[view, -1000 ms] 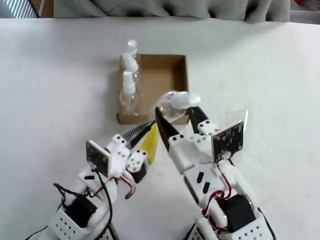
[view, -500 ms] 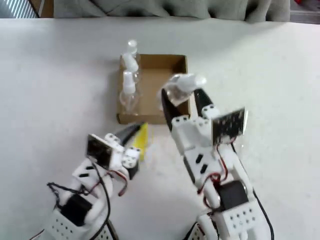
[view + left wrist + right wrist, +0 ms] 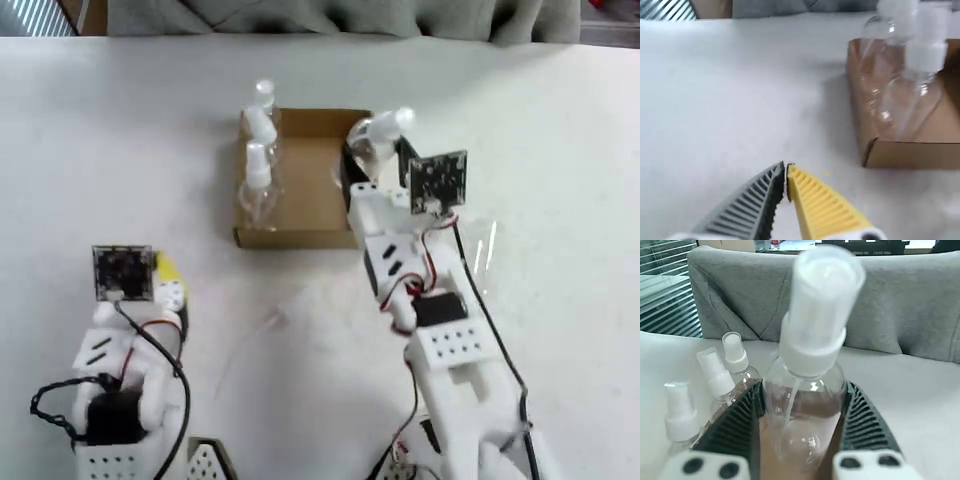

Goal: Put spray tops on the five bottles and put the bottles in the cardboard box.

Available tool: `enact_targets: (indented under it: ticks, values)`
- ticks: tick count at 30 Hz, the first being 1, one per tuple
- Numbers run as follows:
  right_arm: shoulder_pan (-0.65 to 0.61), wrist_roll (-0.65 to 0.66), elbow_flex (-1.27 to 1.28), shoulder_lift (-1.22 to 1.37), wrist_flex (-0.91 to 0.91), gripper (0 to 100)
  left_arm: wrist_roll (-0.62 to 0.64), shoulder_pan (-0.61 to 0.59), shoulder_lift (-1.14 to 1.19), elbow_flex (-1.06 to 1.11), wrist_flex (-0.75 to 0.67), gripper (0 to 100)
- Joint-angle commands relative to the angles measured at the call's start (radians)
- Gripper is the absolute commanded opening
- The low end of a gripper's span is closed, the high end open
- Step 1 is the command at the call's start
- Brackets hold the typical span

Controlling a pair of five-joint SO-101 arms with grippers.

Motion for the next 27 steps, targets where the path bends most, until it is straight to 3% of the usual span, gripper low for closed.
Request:
enact_targets:
  ticks: [1, 6, 13, 27]
  values:
    - [0.015, 0.011, -0.115, 0.105, -0.056, 1.6, -0.009, -0.061, -0.013, 0.089, -0.095, 2]
    - [0.015, 0.006, -0.25, 0.283, -0.07, 1.6, -0.011, -0.074, -0.013, 0.124, -0.112, 2]
    - [0.015, 0.011, -0.42, 0.486, -0.065, 1.6, -0.166, -0.071, -0.013, 0.124, -0.063, 2]
    - [0.053, 0.012, -0.652, 0.773, -0.064, 1.6, -0.17, -0.07, -0.013, 0.124, -0.058, 2]
